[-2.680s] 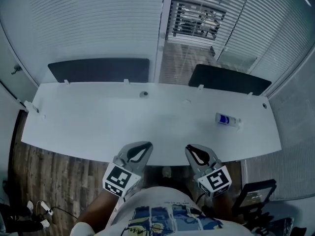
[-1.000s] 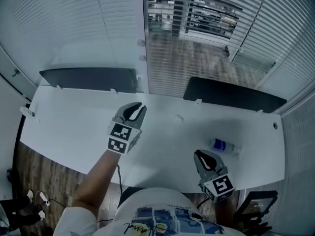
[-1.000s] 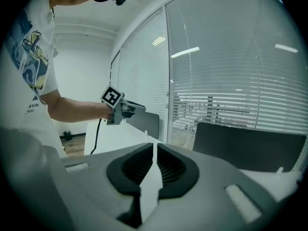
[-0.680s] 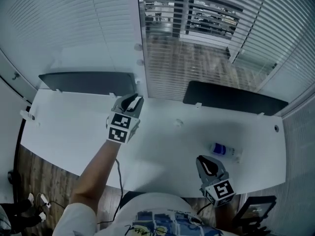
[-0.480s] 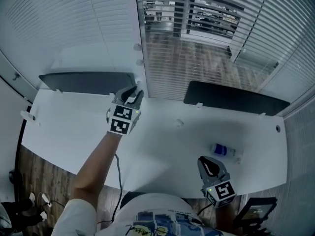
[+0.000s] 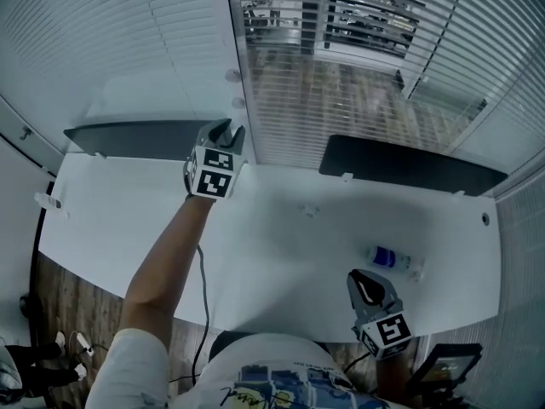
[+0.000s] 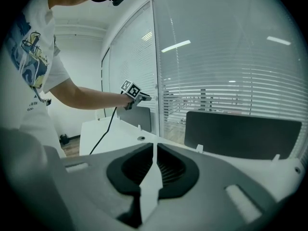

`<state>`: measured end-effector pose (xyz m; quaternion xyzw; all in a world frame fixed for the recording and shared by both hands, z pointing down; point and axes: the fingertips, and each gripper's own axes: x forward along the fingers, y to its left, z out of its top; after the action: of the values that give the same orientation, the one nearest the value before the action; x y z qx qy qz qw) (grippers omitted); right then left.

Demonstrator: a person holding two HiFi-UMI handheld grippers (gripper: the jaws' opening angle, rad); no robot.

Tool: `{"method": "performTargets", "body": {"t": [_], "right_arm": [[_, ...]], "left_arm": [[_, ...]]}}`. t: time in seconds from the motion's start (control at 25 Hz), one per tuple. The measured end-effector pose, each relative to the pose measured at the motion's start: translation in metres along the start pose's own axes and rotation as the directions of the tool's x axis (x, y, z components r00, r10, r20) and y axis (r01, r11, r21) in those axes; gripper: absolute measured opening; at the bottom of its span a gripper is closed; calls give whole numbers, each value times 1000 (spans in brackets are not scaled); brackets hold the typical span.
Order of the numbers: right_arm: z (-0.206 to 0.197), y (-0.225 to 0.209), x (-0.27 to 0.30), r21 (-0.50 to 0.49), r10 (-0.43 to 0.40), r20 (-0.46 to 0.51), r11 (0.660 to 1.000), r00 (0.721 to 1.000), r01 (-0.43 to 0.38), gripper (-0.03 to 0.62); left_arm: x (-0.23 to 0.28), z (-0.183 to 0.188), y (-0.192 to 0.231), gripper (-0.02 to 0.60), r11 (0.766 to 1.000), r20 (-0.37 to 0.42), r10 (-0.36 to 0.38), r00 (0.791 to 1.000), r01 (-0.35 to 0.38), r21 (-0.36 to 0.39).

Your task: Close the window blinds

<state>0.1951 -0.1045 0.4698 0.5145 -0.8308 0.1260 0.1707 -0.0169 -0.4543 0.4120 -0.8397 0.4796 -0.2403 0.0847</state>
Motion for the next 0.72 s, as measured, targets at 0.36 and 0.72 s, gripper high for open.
{"method": "performTargets", "body": {"t": [0.36,0.72], "right_arm": [[-4,-14,4,17,-19,-18,1000,1000,20,14],[-18,-18,9,39,-19,-44,999,999,20,14]], "left_arm": [[30,3,17,126,997,-28,38,999,-37,62],[52,1,21,137,967,-46,88,995,-74,243]]}}
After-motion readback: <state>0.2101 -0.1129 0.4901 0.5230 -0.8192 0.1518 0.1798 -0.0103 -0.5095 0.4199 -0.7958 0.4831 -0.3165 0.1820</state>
